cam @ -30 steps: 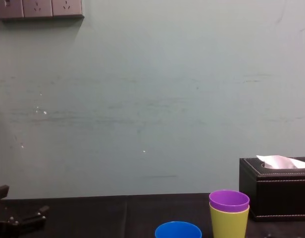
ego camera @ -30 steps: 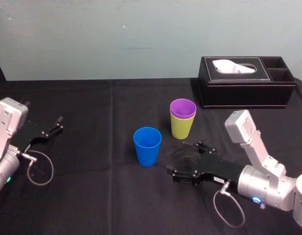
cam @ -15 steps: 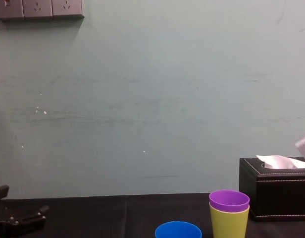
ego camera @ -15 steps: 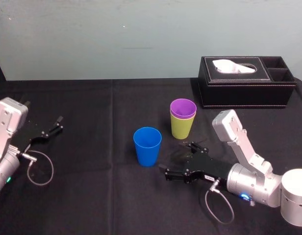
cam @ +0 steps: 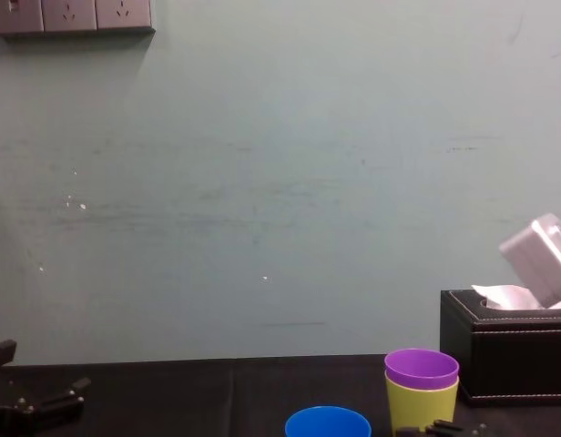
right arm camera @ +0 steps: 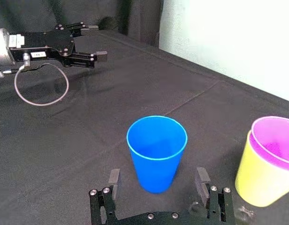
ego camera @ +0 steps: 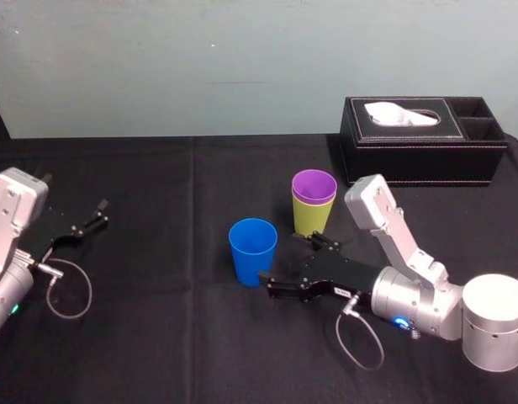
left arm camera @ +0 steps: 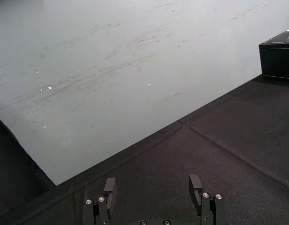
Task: Stack the three plastic cups sequentially using one hand.
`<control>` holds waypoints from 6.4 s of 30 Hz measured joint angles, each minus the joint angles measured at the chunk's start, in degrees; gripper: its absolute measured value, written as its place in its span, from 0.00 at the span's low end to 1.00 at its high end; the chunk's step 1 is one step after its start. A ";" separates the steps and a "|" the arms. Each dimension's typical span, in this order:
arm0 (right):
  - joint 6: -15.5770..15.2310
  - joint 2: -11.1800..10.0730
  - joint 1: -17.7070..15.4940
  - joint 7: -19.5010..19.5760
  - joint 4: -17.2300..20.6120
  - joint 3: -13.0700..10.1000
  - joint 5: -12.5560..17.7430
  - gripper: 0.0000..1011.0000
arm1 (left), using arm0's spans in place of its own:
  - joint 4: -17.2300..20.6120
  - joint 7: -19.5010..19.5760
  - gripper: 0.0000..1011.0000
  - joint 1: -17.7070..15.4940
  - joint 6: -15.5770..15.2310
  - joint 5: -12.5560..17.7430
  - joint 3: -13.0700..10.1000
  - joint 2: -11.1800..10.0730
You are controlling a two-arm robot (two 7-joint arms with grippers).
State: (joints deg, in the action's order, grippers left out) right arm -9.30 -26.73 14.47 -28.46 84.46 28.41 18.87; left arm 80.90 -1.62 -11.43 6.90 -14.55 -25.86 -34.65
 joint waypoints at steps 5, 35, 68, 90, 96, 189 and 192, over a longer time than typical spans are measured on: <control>-0.23 0.89 1.07 -0.17 -1.14 0.58 -0.35 0.99 | 0.00 0.00 1.00 0.00 0.00 0.00 0.00 0.00; -0.47 4.63 5.73 -0.61 -6.94 2.40 -1.59 0.99 | 0.00 0.00 1.00 0.00 0.00 0.00 0.00 0.00; 0.00 5.44 6.52 -0.80 -7.97 2.84 -2.09 0.73 | 0.00 0.00 1.00 0.00 0.00 0.00 0.00 0.00; -2.01 2.52 3.80 0.63 -0.28 0.48 -1.02 0.71 | 0.00 0.00 1.00 0.00 0.00 0.00 0.00 0.00; -4.30 0.65 3.01 1.65 4.72 -1.37 0.05 0.71 | 0.00 0.00 1.00 0.00 0.00 0.00 0.00 0.00; -5.65 2.41 11.13 4.70 -6.59 -5.15 2.10 0.76 | 0.00 0.00 1.00 0.00 0.00 0.00 0.00 0.00; -5.68 2.39 11.11 4.71 -6.52 -5.14 2.11 0.84 | 0.00 0.00 1.00 0.00 0.00 0.00 0.00 0.00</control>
State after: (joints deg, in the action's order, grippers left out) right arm -14.98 -24.33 25.58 -23.75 77.93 23.26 20.97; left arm 80.90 -1.62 -11.43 6.91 -14.55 -25.86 -34.65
